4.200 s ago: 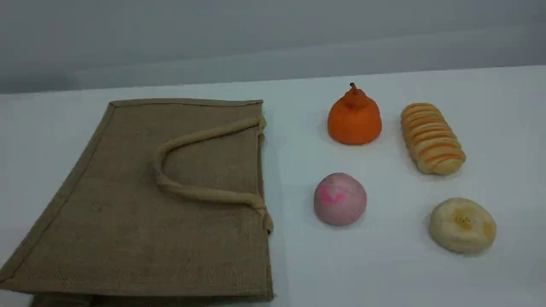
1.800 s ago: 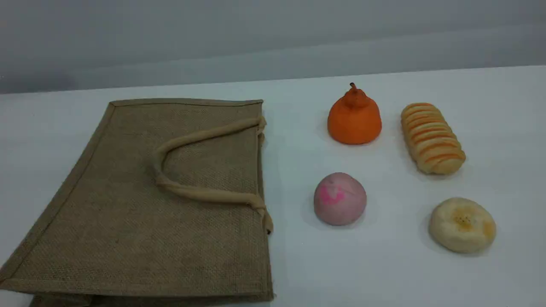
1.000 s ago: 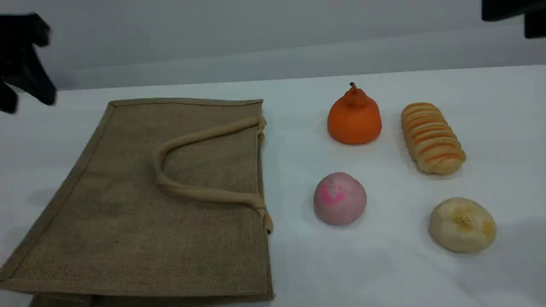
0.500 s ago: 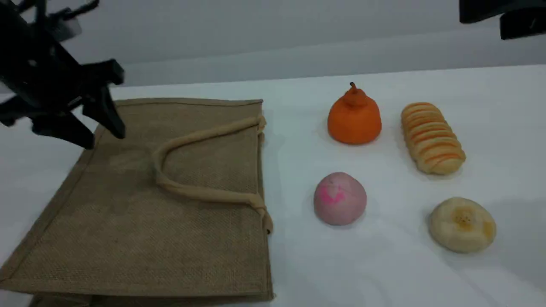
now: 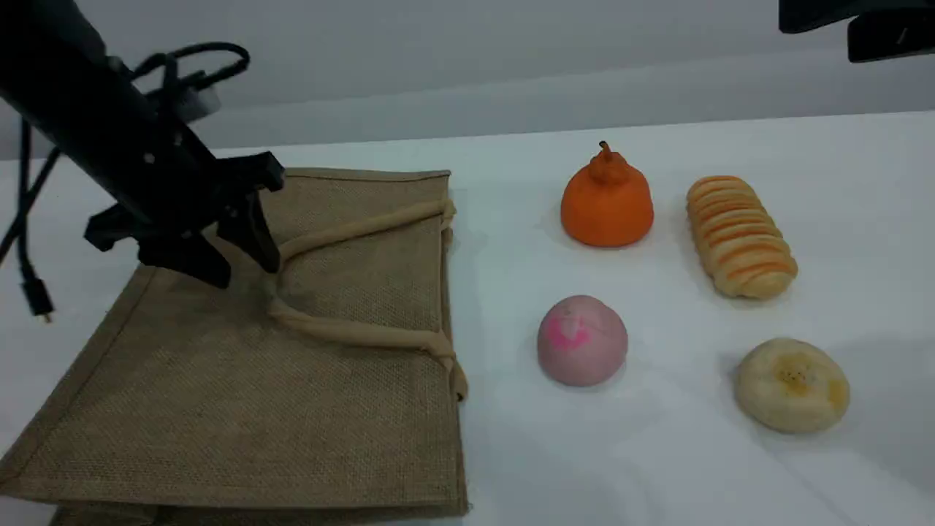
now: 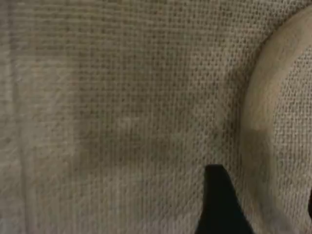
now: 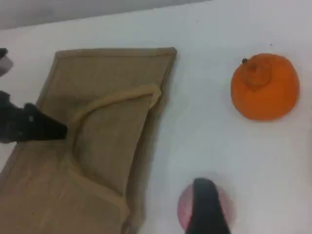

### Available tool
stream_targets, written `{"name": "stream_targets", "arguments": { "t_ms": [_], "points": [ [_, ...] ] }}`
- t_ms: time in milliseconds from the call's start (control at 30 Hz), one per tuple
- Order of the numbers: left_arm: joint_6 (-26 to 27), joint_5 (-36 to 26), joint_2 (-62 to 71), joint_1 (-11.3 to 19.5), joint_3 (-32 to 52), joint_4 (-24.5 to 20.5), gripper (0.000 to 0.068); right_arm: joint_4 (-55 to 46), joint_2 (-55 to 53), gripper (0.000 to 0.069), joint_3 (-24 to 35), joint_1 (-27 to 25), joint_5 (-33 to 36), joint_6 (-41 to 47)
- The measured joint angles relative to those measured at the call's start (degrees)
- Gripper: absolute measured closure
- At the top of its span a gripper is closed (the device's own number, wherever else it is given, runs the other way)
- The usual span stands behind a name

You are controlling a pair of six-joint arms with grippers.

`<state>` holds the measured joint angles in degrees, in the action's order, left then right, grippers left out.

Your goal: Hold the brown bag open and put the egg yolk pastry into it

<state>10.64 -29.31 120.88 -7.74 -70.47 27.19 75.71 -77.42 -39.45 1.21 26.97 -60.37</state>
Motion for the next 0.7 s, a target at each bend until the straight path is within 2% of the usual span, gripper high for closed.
{"name": "stream_targets", "arguments": {
  "t_ms": [700],
  "points": [
    [-0.61,3.03,6.92,-1.63,-2.30,0.50,0.0304,0.14,0.00,0.0277,0.00,0.00,-0.57,0.05]
  ]
}}
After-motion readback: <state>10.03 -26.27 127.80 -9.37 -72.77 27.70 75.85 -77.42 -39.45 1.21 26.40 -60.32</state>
